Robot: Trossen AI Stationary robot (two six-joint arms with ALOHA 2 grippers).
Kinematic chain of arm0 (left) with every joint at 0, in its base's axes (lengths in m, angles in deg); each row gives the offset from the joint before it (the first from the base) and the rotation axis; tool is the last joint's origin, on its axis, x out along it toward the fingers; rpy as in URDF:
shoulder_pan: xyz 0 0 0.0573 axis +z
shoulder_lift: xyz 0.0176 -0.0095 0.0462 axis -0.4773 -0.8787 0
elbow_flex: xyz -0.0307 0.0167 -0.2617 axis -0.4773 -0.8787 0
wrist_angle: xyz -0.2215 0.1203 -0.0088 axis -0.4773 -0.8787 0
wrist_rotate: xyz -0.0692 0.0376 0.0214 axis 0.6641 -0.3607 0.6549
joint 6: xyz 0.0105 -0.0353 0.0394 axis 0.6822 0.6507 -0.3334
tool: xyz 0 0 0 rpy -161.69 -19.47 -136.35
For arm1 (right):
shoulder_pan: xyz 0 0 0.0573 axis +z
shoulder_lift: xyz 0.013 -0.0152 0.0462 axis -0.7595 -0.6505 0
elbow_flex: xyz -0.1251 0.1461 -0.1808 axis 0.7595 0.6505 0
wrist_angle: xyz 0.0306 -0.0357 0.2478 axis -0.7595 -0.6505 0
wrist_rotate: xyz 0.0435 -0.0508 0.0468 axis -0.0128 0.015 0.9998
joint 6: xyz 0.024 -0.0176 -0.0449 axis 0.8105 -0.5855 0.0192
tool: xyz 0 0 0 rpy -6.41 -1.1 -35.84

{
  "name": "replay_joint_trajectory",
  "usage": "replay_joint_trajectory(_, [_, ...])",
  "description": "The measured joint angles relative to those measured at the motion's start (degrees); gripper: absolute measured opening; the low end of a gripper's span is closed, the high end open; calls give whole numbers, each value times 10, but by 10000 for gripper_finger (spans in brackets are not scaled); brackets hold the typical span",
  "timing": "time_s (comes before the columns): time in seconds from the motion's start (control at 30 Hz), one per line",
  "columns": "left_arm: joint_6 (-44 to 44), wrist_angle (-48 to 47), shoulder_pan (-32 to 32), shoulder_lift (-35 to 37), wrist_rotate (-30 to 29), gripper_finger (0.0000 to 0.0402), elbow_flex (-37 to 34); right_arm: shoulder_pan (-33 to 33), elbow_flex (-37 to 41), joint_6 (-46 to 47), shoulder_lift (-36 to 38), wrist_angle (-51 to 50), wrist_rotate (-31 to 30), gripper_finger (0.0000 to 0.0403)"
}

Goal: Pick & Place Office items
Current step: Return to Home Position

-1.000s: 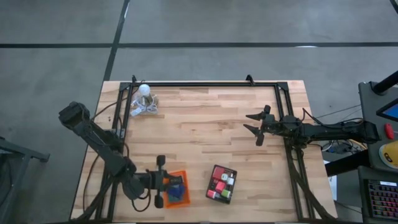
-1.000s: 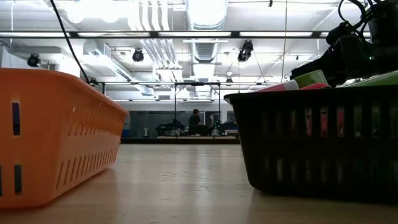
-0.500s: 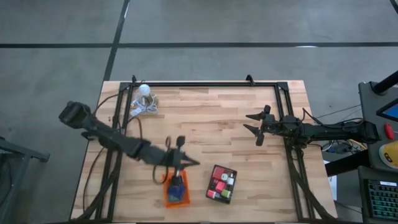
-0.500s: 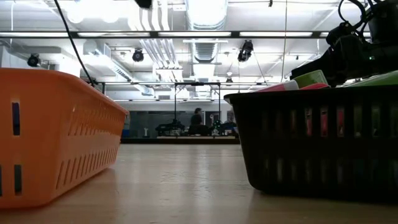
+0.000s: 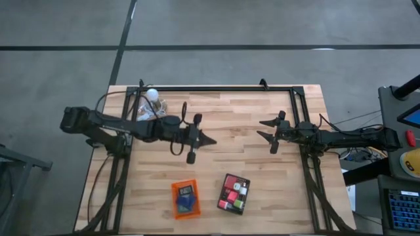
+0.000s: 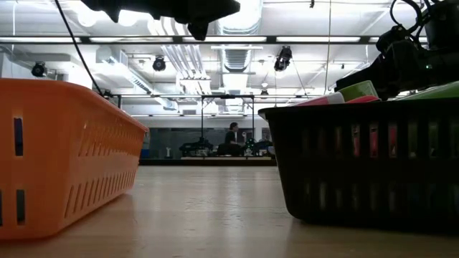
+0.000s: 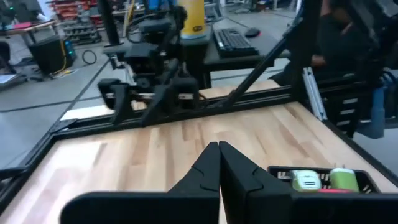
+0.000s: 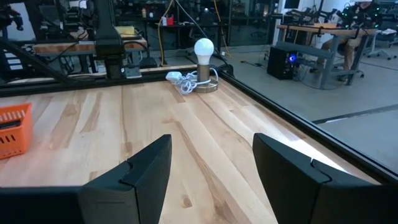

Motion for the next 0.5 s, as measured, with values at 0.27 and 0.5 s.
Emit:
replay_joint_trajectory(0.27, [-17,-38,8,12,20,0,0,0,0,0,0,0,0,219])
replay_joint_trajectory(0.5, [-19,-108,0,118,40,0,-23,0,0,0,0,-1,0,219])
